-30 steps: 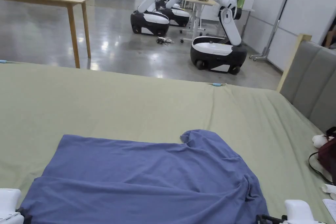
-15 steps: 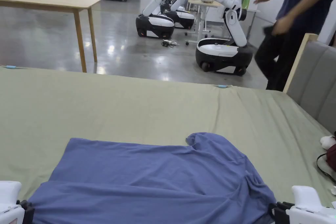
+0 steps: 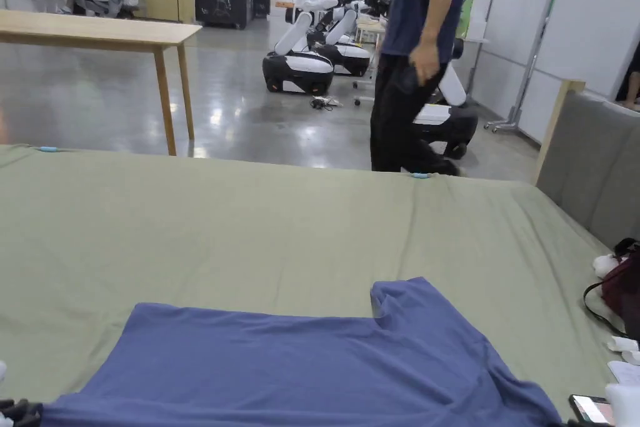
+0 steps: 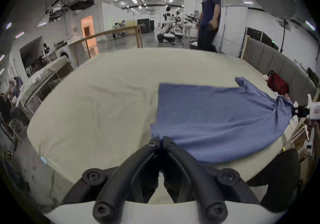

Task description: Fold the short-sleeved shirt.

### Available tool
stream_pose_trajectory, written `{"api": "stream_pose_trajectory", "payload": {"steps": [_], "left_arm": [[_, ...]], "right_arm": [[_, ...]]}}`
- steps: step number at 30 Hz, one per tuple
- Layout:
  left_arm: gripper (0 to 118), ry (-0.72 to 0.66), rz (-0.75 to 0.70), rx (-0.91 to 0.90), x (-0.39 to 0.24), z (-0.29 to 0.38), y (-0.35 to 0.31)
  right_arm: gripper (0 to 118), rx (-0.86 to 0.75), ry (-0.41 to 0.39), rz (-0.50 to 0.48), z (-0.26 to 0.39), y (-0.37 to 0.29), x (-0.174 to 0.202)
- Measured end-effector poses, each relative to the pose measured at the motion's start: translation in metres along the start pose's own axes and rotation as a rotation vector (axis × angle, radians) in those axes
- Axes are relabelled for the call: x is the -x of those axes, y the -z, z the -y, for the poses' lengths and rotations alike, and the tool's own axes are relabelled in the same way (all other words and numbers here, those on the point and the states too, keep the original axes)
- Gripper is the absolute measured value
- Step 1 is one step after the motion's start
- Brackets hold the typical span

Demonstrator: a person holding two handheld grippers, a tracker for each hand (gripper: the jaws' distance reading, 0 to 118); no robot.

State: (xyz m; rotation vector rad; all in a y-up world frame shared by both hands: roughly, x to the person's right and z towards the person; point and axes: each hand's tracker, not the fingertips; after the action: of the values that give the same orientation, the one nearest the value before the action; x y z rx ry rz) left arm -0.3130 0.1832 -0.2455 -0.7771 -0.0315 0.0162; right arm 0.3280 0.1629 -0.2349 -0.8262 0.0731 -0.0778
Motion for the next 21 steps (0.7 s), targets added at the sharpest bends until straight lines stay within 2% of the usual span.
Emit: {"api": "stream_pose_trajectory", "payload": {"steps": [4,5,6,7,8,9,10,11,12,13,15,18,19,20,21], "left_arm": [[0,-0.017,-0.004,0.081,0.000,0.030,0.025],[4,-0.020,-0.009,0.076,0.002,0.032,0.032],[13,-0.025,-0.006,0.072,0.004,0.033,0.032],[13,-0.056,0.000,0.053,0.006,0.032,0.026],[19,-0.077,-0.015,0.007,0.006,0.029,0.018],[36,-0.079,-0.026,-0.028,0.005,0.025,0.011],[87,-0.065,-0.038,-0.066,0.002,0.020,0.003],[112,-0.045,-0.039,-0.127,-0.002,0.016,-0.007],[118,-0.036,-0.038,-0.188,-0.006,0.010,-0.016],[118,-0.023,-0.051,-0.231,-0.013,0.001,-0.025],[118,-0.002,-0.034,-0.302,-0.025,-0.013,-0.035],[118,0.022,-0.022,-0.410,-0.043,-0.028,-0.040],[118,0.020,-0.005,-0.435,-0.048,-0.031,-0.040],[118,0.018,-0.003,-0.440,-0.055,-0.034,-0.038],[118,0.019,-0.007,-0.444,-0.058,-0.035,-0.036]], "right_arm": [[8,0.078,0.084,-0.010,0.032,0.030,-0.005],[8,0.097,0.103,-0.001,0.034,0.035,-0.007],[8,0.094,0.121,-0.003,0.033,0.034,-0.009],[8,0.080,0.154,-0.012,0.031,0.031,-0.010],[8,0.070,0.177,-0.017,0.026,0.024,-0.010],[9,0.054,0.189,-0.011,0.020,0.016,-0.006],[14,0.009,0.165,0.025,0.014,0.006,0.002],[23,-0.062,0.109,0.094,0.006,-0.005,0.013],[37,-0.126,0.064,0.153,-0.001,-0.013,0.023],[54,-0.190,0.015,0.191,-0.008,-0.022,0.035],[56,-0.304,-0.026,0.144,-0.021,-0.038,0.052],[56,-0.443,-0.013,0.070,-0.036,-0.051,0.077],[56,-0.480,-0.058,0.096,-0.039,-0.050,0.086],[56,-0.540,-0.122,0.179,-0.039,-0.045,0.099],[56,-0.545,-0.134,0.199,-0.039,-0.044,0.102]]}}
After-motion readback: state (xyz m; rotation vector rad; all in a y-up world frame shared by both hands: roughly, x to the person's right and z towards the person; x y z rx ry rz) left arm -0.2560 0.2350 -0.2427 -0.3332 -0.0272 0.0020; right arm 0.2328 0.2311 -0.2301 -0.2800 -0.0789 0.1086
